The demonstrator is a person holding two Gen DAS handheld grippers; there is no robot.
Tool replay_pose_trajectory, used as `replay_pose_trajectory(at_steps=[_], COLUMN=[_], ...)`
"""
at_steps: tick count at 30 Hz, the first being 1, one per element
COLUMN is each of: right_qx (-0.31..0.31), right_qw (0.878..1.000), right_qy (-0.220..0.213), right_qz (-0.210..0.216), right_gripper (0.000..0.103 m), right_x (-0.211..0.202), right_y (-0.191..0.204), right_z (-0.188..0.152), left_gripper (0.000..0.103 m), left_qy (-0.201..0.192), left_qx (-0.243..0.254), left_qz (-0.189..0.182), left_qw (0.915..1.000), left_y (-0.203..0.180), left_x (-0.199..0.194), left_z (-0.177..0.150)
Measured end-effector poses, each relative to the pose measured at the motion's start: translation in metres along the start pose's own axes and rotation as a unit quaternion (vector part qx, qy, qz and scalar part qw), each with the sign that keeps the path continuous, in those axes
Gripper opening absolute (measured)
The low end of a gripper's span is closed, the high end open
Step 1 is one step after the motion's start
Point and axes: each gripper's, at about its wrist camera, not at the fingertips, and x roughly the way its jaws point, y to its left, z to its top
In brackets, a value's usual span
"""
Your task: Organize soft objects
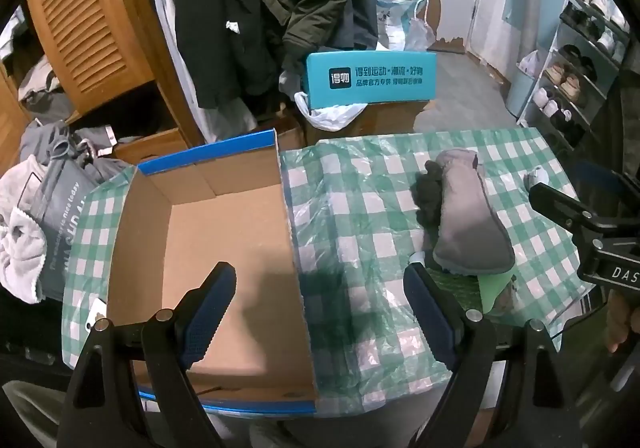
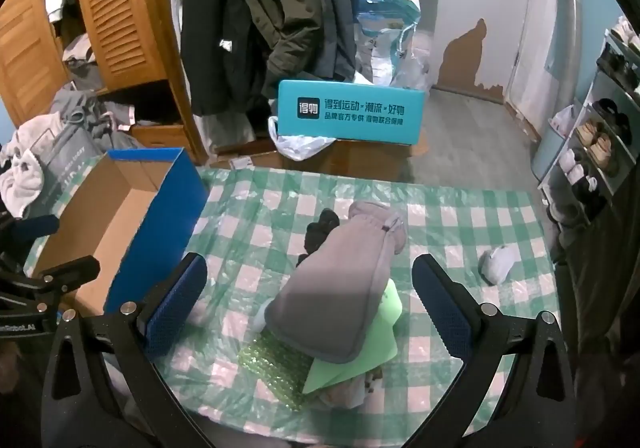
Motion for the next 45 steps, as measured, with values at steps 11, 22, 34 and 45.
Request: replay_pose_trajectory(at_steps=[11,22,34,45], right_qx=[-0.001,-0.001,0.0,0.0], right_qw=[1.0,1.0,1.0,1.0], right_qy=[0.0,0.0,-0.001,0.0], right_qz=[-0.001,0.0,0.0,0.001], right_gripper=[0.101,0.101,0.101,0.101], right_x=[0.0003,-0.0012,-0.0015,-0.0015], right_y=[-0.0011,-0.0022,-0.0026,-0.0033], right_z=[0.0007,0.0016,0.0013,0.0015], left_gripper=[0.087,0.087,0.087,0.087], left_qy=[-0.002,-0.001,-0.001,0.0], left_qx=[0.0,0.0,0.0,0.0], left_qz=[-0.003,-0.002,-0.002,-0.003], left_qw=[1.0,1.0,1.0,1.0], left_y=[-0.0009,-0.0025,-0.0036,-0.0035], left_x=[0.0007,0.0012,0.001,0.0011], left_z=[-0.002,-0.0029,-0.004,-0.0035])
